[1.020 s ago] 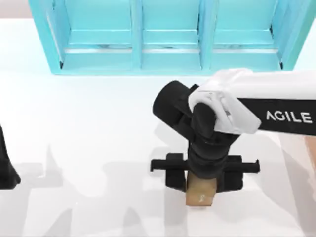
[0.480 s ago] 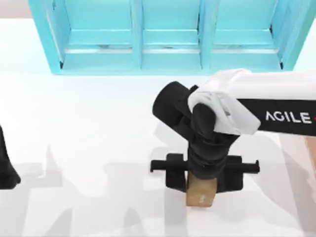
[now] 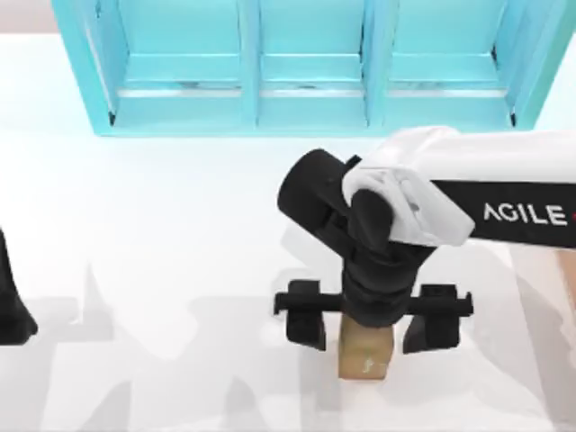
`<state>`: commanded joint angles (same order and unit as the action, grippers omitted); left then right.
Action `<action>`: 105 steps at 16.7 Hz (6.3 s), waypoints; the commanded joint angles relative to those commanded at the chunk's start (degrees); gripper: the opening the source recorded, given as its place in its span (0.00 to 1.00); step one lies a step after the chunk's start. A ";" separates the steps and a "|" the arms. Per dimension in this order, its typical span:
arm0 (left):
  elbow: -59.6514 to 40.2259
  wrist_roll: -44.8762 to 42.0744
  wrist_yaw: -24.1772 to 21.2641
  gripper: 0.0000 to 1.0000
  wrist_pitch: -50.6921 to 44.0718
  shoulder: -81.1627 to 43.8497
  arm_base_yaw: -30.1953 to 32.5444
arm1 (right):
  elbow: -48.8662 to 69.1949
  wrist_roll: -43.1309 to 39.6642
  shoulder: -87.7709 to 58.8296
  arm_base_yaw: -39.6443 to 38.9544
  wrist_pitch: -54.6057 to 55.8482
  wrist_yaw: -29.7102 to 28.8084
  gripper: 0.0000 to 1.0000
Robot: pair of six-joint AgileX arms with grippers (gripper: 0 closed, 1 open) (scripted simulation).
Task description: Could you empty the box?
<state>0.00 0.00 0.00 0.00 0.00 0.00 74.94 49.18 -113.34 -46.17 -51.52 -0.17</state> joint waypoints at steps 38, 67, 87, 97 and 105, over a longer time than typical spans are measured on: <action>0.00 0.00 0.00 1.00 0.00 0.00 0.00 | 22.96 -53.84 0.75 53.07 -26.62 0.60 1.00; 0.00 0.00 0.00 1.00 0.00 0.00 0.00 | 6.94 -65.27 -1.19 64.56 -5.76 0.47 0.85; 0.00 0.00 0.00 1.00 0.00 0.00 0.00 | 6.96 -65.22 -1.14 64.67 -5.78 0.49 0.00; 0.00 0.00 0.00 1.00 0.00 0.00 0.00 | 27.67 -66.64 3.66 68.51 -23.52 5.07 0.00; 0.00 0.00 0.00 1.00 0.00 0.00 0.00 | 33.50 -65.52 1.17 64.93 -34.64 0.51 0.00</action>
<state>0.00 0.00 0.00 0.00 0.00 0.00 108.45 -16.34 -112.17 18.76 -86.15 0.34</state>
